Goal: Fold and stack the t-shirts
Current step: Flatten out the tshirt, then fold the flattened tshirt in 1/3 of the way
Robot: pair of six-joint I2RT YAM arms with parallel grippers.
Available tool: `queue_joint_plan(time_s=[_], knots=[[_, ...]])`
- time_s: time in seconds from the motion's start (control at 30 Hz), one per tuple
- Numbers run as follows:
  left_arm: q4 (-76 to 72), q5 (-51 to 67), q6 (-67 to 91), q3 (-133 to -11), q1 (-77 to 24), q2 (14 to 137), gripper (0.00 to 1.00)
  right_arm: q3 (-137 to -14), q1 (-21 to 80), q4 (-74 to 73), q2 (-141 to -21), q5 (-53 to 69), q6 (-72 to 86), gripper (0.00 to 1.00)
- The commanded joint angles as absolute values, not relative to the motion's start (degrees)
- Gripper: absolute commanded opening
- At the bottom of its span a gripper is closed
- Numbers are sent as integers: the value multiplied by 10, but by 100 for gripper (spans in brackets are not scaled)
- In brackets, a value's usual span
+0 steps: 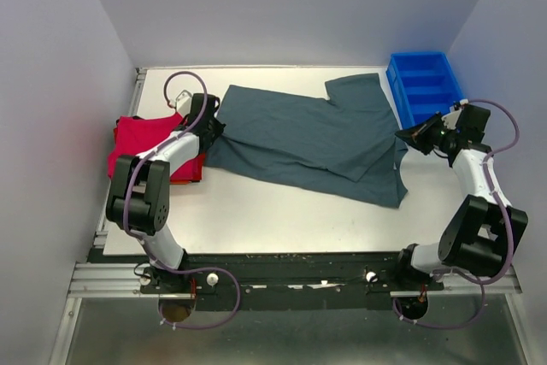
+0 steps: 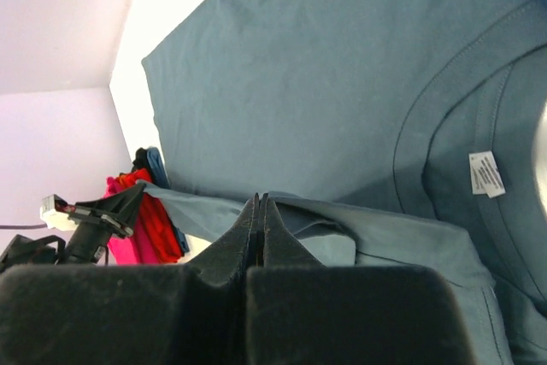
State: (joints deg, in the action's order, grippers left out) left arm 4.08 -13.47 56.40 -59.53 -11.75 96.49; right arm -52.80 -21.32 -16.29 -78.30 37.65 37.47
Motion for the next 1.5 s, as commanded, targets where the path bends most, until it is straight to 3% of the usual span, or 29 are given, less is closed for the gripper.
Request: queue_joint_plan(time_s=[0.0,0.37,0.97,1.47], knots=[[58,-158,559,-627,-118,986,0,-570,-201,-145,-808,382,385,1],[105,-163,555,-698,-114,1034,0,-628,-184,-142,-869,370,402,1],[103,-180,560,-677,-104,1044,0,-713,-171,-170,-930,365,401,1],[94,-166,553,-698,-99,1073,0,-710,-164,-172,-945,345,399,1]])
